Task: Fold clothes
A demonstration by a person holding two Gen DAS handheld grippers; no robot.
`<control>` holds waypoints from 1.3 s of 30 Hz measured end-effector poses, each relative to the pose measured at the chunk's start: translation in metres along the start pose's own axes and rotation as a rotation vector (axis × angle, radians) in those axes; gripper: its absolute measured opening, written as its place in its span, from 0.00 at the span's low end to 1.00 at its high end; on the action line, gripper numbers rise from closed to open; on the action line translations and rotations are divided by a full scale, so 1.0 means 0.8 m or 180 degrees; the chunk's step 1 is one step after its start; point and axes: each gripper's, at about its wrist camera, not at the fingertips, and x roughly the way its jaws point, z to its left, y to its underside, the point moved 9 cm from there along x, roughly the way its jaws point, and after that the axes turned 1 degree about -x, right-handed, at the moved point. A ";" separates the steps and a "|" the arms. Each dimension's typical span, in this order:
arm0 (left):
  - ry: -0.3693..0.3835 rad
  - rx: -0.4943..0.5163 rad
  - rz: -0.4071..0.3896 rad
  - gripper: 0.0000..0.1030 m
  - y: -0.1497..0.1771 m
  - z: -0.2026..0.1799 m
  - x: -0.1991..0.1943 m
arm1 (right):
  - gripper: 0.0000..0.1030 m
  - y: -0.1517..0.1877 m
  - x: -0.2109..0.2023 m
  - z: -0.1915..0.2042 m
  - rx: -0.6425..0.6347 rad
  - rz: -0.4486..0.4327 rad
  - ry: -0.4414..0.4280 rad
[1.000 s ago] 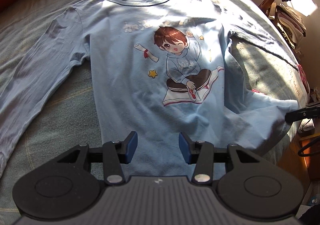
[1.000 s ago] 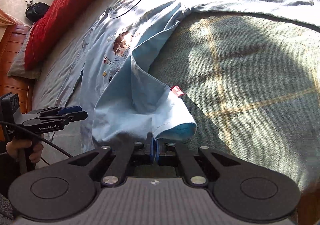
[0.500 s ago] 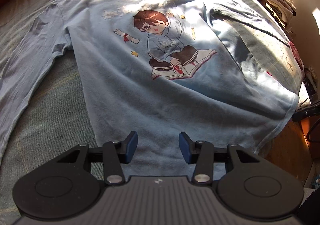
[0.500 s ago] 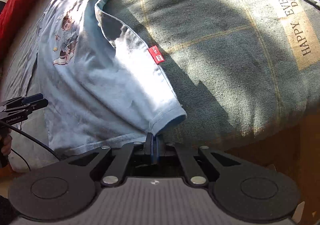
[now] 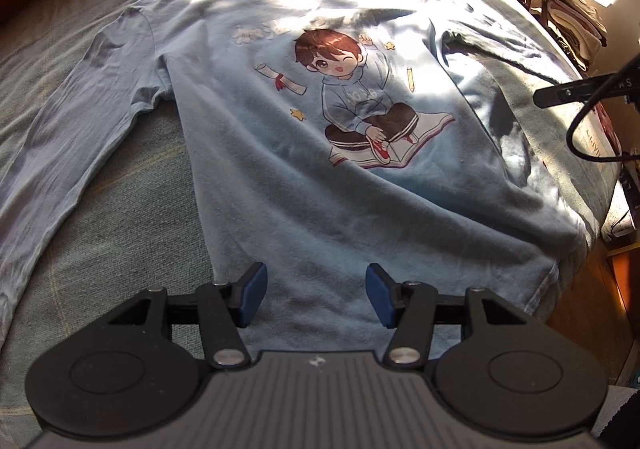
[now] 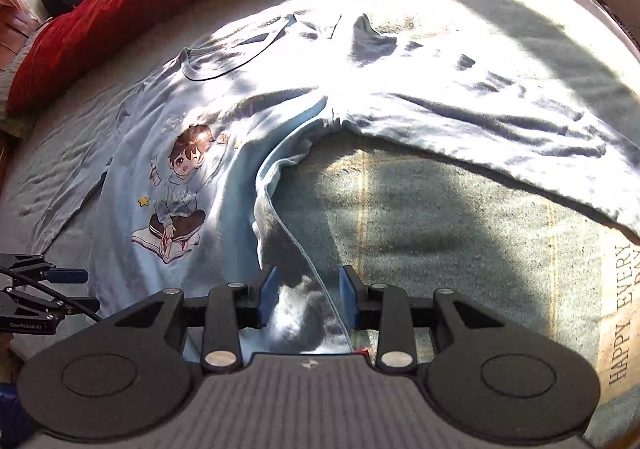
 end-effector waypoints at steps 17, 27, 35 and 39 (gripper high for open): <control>-0.0008 -0.0111 0.0030 0.55 0.000 0.006 0.008 | 0.07 0.008 0.049 -0.043 -0.0078 0.0359 0.0310; -0.0015 0.0242 0.0100 0.55 0.026 -0.010 -0.002 | 0.40 0.075 0.009 -0.058 0.0236 0.0515 0.0172; 0.0002 0.0442 0.0215 0.56 0.052 -0.028 0.000 | 0.08 0.151 0.014 -0.049 0.0400 0.0906 0.0017; -0.0011 0.0464 0.0212 0.56 0.054 -0.030 -0.003 | 0.02 0.164 0.003 -0.030 0.0261 0.1050 -0.0039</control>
